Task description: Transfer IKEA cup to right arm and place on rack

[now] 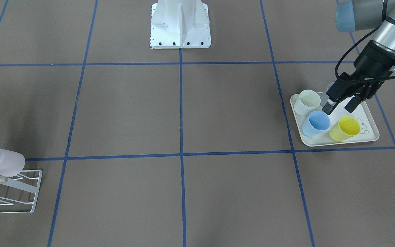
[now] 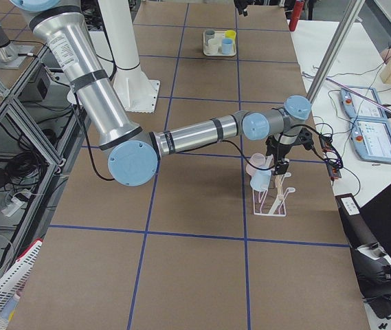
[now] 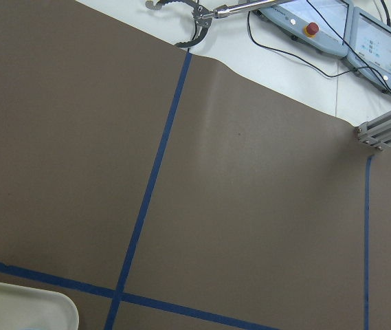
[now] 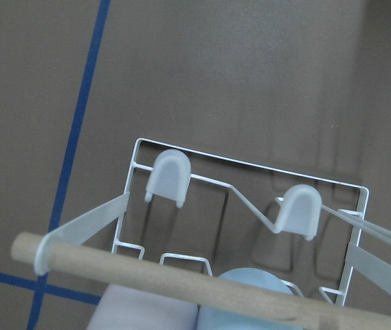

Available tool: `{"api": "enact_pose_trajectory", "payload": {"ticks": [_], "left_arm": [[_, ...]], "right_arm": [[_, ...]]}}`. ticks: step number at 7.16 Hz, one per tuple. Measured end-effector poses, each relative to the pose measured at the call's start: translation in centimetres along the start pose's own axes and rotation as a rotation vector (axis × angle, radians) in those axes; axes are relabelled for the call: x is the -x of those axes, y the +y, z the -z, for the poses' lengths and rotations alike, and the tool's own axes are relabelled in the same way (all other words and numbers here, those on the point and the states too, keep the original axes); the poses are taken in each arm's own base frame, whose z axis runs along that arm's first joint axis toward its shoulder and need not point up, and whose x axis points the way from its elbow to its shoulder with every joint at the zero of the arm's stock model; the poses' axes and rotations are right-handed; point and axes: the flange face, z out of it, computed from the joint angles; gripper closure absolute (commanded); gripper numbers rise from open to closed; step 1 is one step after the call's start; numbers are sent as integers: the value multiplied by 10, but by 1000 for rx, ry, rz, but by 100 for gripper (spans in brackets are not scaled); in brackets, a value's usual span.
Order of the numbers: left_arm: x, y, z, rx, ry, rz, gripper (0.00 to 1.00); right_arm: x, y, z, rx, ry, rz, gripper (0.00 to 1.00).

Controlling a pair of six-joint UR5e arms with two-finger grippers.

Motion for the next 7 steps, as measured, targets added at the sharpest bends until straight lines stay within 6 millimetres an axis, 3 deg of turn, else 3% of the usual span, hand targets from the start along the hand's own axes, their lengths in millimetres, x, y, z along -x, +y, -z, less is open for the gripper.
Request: {"api": "enact_pose_trajectory", "payload": {"ticks": [1, 2, 4, 7], "left_arm": [[7, 1, 1, 1, -8, -4, 0], [28, 4, 0, 6, -34, -33, 0], [90, 7, 2, 17, -117, -176, 0], [183, 29, 2, 84, -236, -251, 0]], "right_arm": [[3, -1, 4, -6, -3, 2, 1], [6, -1, 9, -15, -9, -2, 1], [17, 12, 25, -49, -21, -14, 1], [28, 59, 47, -98, -36, -36, 1]]}}
